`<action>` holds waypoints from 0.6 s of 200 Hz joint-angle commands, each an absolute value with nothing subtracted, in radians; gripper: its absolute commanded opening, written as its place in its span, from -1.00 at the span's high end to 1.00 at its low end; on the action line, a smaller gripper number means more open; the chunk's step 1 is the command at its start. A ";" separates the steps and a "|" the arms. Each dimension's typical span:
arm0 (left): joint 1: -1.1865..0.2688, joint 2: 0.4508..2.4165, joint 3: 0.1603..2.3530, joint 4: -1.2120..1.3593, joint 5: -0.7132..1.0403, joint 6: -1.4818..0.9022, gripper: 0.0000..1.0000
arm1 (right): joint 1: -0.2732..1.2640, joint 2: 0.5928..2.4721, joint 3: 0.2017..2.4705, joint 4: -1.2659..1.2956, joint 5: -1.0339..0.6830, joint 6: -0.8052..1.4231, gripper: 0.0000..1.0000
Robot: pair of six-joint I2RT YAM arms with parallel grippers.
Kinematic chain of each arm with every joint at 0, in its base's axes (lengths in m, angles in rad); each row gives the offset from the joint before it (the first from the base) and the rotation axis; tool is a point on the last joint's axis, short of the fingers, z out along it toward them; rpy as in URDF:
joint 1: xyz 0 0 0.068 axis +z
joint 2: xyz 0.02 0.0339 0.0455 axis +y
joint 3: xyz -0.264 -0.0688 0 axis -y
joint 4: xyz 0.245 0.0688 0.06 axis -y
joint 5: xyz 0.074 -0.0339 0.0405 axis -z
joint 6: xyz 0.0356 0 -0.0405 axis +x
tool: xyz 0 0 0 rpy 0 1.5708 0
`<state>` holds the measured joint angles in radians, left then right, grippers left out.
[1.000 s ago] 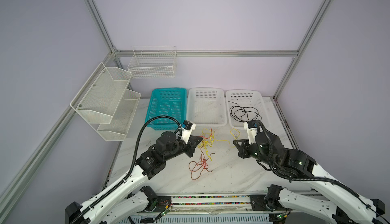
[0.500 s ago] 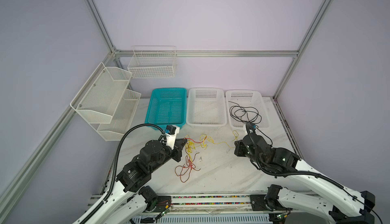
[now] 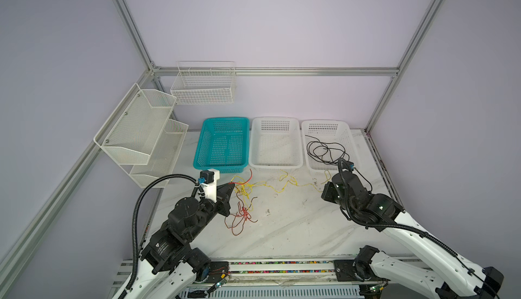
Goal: Untangle the cables
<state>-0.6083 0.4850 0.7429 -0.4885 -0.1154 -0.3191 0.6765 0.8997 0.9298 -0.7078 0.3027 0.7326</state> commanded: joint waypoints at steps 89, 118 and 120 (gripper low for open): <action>-0.560 0.644 0.801 -0.572 -0.003 -0.371 1.00 | 0.560 0.891 1.100 -0.769 0.433 0.707 1.00; -0.494 0.701 0.794 -0.612 0.027 -0.375 1.00 | 0.512 0.899 1.181 -0.835 0.447 0.652 1.00; -0.490 0.702 0.793 -0.613 0.029 -0.377 1.00 | 0.511 0.899 1.183 -0.837 0.447 0.651 1.00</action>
<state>-0.5426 0.6899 0.7444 -0.5690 0.0261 -0.3668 0.5484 0.9100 1.1255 -0.7605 0.3546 0.6910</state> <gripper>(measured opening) 0.049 0.052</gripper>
